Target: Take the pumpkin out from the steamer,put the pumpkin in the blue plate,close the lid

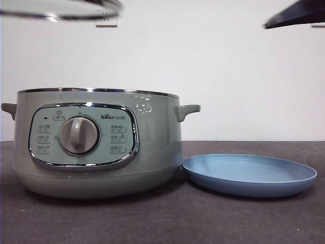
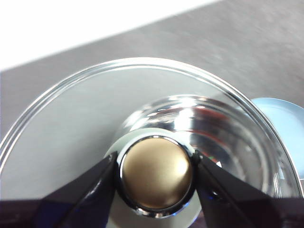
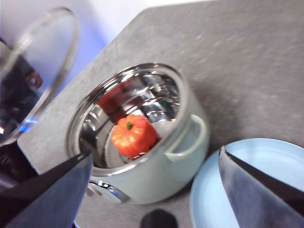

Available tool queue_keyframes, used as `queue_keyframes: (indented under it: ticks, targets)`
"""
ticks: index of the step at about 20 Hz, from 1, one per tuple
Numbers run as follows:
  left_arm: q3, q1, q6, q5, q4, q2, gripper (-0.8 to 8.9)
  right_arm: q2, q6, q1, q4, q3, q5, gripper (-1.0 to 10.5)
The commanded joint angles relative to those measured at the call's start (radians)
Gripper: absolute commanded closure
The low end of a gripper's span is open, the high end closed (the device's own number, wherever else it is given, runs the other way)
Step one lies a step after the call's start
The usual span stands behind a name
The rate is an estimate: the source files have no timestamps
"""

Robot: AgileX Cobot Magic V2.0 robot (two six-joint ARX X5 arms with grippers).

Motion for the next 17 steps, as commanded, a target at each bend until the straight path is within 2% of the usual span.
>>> queue_keyframes:
  ticks: [1,6,8,10,14,17]
  targets:
    - [0.007,0.002,0.005,-0.076,0.009,-0.088,8.23,0.100,-0.010,0.083,-0.002,0.085,0.033,5.0]
    - [0.007,0.002,0.005,-0.174,-0.035,-0.195,8.23,0.289,-0.072,0.214,-0.093,0.270,0.104,4.8]
    - [0.007,0.002,0.005,-0.202,-0.065,-0.244,8.23,0.411,-0.113,0.285,-0.173,0.401,0.164,4.0]
    - [0.007,0.002,0.004,-0.232,-0.100,-0.273,8.23,0.538,-0.155,0.349,-0.262,0.542,0.209,4.0]
    - [0.007,0.002,0.004,-0.250,-0.141,-0.282,8.23,0.781,-0.230,0.454,-0.436,0.826,0.360,4.0]
    - [0.007,0.002,0.003,-0.248,-0.144,-0.282,8.23,0.909,-0.271,0.514,-0.454,0.919,0.459,4.0]
